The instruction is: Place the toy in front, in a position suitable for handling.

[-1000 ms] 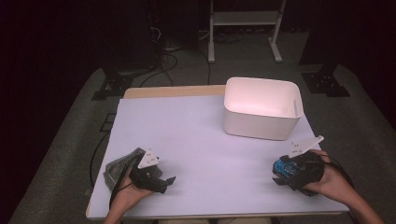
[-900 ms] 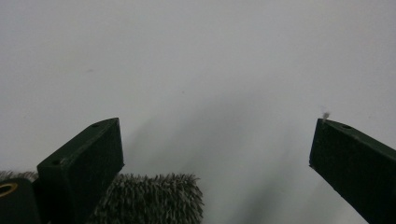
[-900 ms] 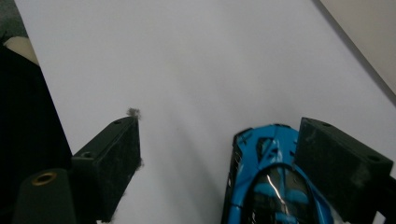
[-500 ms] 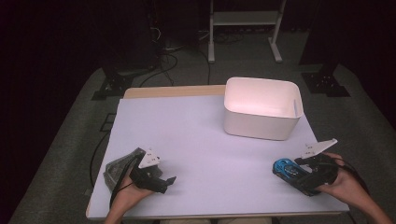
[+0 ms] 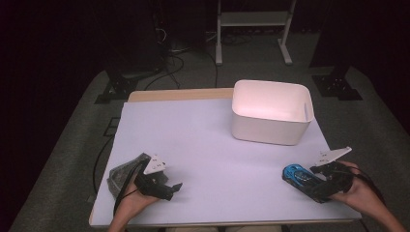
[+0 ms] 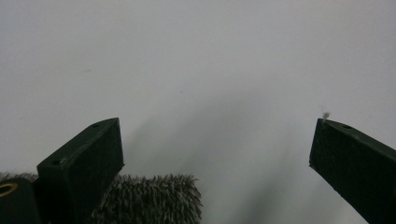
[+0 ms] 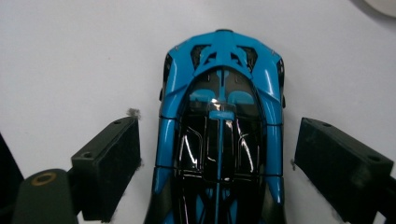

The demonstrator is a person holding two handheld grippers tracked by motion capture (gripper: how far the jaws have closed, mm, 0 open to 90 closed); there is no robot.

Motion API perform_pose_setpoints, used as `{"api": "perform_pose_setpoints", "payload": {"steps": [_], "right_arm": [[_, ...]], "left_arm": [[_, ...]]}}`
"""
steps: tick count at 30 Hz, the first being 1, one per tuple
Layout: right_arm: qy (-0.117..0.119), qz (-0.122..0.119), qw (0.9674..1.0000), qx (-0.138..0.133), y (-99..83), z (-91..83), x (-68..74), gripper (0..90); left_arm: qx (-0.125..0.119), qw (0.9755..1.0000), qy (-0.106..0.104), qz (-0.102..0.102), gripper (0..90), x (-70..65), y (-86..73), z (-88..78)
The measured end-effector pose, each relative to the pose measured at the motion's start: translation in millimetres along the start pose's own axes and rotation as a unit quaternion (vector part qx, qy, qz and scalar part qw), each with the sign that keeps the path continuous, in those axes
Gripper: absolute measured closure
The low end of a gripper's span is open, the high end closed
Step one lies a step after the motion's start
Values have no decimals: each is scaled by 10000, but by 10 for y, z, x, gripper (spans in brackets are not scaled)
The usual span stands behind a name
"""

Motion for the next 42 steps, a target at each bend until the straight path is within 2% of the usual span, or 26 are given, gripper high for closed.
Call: {"api": "perform_pose_setpoints", "payload": {"steps": [17, 24, 36, 42], "right_arm": [[-133, -17, 9999, 103, -53, 174, -28, 137], [-256, -80, 9996, 129, -52, 184, -24, 147], [-328, -9, 9994, 120, -65, 175, -11, 169], [-315, 27, 9994, 102, -69, 150, 8, 245]], "left_arm": [[-14, 10000, 11, -6, 24, 6, -1, -4], [12, 10000, -5, 6, 24, -3, -3, 10], [-7, 10000, 7, -19, 24, 3, -1, 1], [1, 10000, 7, -17, 24, 5, -2, 1]]}}
Point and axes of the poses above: each handheld gripper's, and its own axes: z roughly forward along the jaws, y roughly out of its top, x roughly to its left, the point moved 9 cm from there along z, roughly forward along the jaws, and after that the axes turned 5 degrees about y, right-handed, at the moved point
